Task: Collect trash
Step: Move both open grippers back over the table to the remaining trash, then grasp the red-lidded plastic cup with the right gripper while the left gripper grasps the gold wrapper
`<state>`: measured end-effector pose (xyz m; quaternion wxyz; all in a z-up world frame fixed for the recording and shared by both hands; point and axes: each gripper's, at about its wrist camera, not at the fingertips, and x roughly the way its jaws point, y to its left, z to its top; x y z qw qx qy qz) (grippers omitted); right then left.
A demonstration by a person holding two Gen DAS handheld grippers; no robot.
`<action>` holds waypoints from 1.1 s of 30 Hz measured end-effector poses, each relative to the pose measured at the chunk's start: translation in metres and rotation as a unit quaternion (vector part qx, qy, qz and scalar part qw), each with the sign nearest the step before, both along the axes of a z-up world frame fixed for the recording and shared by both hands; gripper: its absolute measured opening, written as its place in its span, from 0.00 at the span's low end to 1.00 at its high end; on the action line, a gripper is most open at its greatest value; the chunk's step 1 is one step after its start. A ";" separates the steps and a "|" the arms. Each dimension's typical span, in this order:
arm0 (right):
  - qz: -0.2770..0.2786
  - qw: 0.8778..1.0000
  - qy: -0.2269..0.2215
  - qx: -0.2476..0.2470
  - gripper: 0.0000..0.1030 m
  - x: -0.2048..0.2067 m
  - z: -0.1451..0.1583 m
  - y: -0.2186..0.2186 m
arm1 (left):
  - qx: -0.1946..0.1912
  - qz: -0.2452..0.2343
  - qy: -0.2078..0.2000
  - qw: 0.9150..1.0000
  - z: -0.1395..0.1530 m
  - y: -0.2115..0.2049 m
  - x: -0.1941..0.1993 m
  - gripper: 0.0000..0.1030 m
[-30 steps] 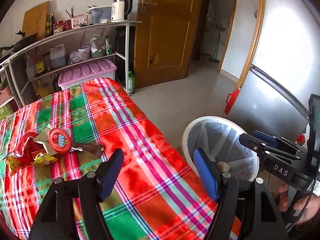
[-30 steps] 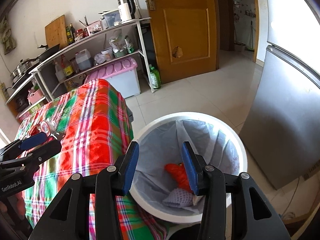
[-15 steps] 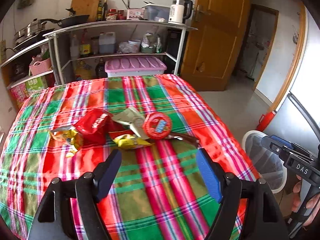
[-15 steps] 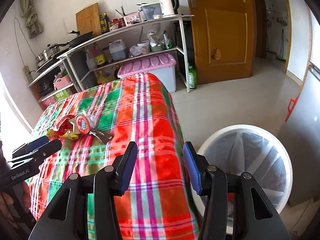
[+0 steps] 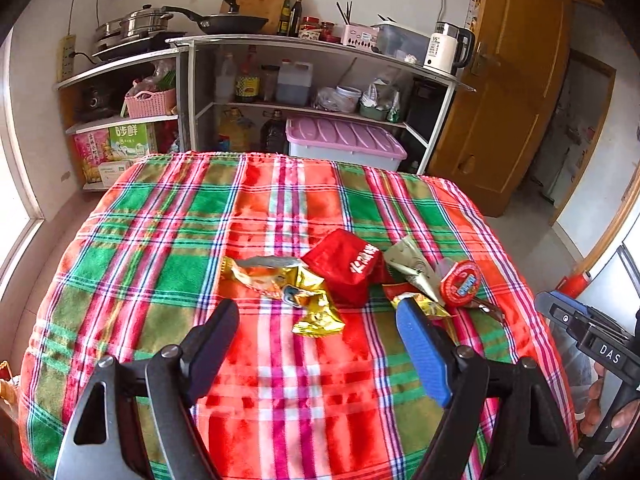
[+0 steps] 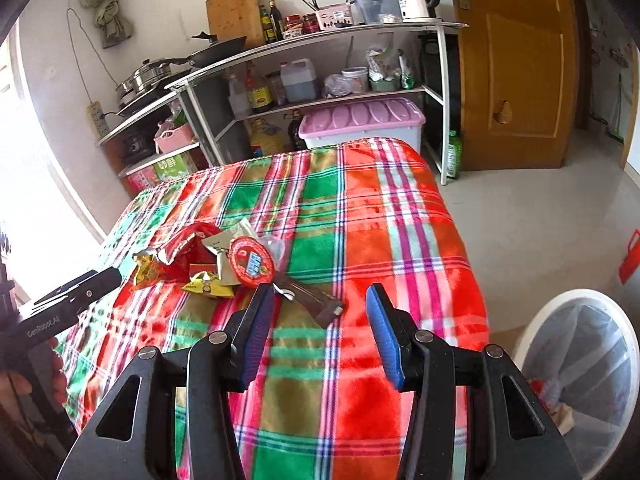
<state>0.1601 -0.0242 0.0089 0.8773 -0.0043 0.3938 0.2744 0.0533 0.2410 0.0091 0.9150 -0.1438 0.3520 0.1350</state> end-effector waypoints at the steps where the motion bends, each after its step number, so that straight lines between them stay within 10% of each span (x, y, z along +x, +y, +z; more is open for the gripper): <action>1: 0.004 1.000 0.001 0.000 0.48 0.002 -0.001 0.007 | -0.002 0.004 0.001 1.000 -0.001 0.005 0.000 0.80; 33: 0.044 0.995 -0.010 -0.089 0.48 0.036 -0.035 0.102 | -0.017 0.010 0.055 0.998 -0.040 0.039 0.041 0.82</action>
